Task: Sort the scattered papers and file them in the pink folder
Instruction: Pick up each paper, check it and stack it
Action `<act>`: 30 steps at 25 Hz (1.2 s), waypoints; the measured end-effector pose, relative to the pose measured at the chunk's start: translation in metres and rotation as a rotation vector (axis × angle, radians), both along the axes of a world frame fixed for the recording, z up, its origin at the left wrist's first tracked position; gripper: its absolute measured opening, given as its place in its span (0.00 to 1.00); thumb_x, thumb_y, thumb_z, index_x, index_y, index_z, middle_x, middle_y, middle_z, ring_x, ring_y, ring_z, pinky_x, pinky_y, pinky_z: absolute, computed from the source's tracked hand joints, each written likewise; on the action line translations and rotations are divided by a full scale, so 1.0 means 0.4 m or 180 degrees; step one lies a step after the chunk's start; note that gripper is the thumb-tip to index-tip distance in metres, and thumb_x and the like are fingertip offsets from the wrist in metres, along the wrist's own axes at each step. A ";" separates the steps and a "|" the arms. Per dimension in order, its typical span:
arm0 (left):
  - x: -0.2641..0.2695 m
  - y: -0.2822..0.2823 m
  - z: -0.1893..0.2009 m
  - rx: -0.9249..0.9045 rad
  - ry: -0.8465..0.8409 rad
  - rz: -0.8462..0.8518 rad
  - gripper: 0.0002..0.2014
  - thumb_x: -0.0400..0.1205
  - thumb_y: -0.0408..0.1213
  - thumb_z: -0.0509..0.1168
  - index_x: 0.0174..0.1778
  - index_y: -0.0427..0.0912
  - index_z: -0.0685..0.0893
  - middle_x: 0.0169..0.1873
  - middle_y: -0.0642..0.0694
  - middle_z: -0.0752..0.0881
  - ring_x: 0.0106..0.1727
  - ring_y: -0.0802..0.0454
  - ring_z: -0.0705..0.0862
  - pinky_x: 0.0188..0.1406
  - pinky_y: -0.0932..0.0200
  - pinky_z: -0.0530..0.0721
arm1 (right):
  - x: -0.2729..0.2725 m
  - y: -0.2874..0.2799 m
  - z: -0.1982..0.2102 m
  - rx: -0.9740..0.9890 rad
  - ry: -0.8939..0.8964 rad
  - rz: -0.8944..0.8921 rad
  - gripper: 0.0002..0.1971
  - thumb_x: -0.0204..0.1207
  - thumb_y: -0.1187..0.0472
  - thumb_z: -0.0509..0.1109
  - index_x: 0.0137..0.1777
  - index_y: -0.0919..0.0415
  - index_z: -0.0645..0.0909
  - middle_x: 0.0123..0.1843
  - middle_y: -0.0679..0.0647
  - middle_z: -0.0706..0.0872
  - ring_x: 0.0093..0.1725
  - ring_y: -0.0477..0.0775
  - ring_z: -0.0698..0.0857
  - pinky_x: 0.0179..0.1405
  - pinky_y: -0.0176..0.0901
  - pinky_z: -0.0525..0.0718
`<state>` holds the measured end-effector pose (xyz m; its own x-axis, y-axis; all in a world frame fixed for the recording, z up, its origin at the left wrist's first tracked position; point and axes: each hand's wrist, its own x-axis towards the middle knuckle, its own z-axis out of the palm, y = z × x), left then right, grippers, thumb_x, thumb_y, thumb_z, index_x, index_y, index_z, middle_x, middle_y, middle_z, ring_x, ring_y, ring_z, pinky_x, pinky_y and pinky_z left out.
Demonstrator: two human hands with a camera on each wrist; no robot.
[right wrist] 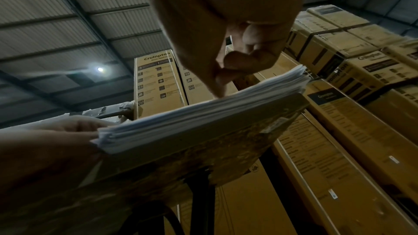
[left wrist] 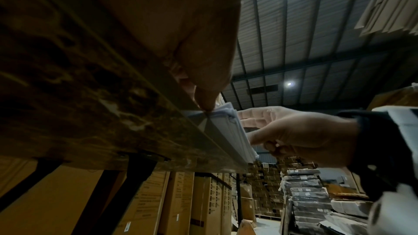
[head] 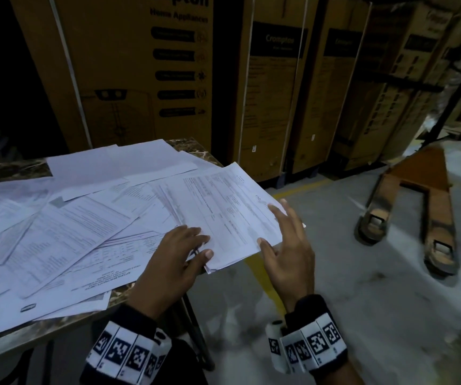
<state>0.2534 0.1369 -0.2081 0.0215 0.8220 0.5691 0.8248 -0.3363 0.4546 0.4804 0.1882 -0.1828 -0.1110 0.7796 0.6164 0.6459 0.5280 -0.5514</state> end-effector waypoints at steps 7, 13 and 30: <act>0.029 -0.113 0.047 0.0526 -0.0512 -0.0094 0.15 0.85 0.46 0.63 0.60 0.45 0.90 0.61 0.52 0.88 0.68 0.56 0.82 0.66 0.61 0.78 | -0.063 -0.127 0.000 -0.0068 0.0187 0.0716 0.27 0.79 0.60 0.74 0.76 0.45 0.73 0.80 0.41 0.72 0.76 0.29 0.67 0.67 0.16 0.65; -0.089 -0.342 0.056 0.0774 -0.0471 0.0578 0.15 0.85 0.45 0.63 0.61 0.47 0.89 0.62 0.55 0.86 0.69 0.56 0.80 0.68 0.61 0.76 | -0.162 -0.258 -0.004 -0.0469 0.0423 0.1362 0.27 0.82 0.57 0.71 0.77 0.36 0.70 0.79 0.30 0.68 0.42 0.33 0.75 0.53 0.34 0.81; -0.382 -0.526 0.013 -0.0920 0.0537 0.1572 0.33 0.82 0.74 0.35 0.72 0.70 0.77 0.82 0.48 0.70 0.85 0.53 0.63 0.80 0.43 0.61 | -0.507 -0.361 -0.035 -0.0910 0.0702 0.2004 0.22 0.81 0.61 0.72 0.71 0.38 0.78 0.73 0.32 0.75 0.44 0.44 0.76 0.38 0.32 0.83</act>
<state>0.1007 -0.0735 -0.2027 -0.3321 0.8787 0.3430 0.9209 0.2234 0.3195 0.2775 0.0436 -0.1970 -0.4885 0.7427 0.4580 0.1247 0.5789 -0.8058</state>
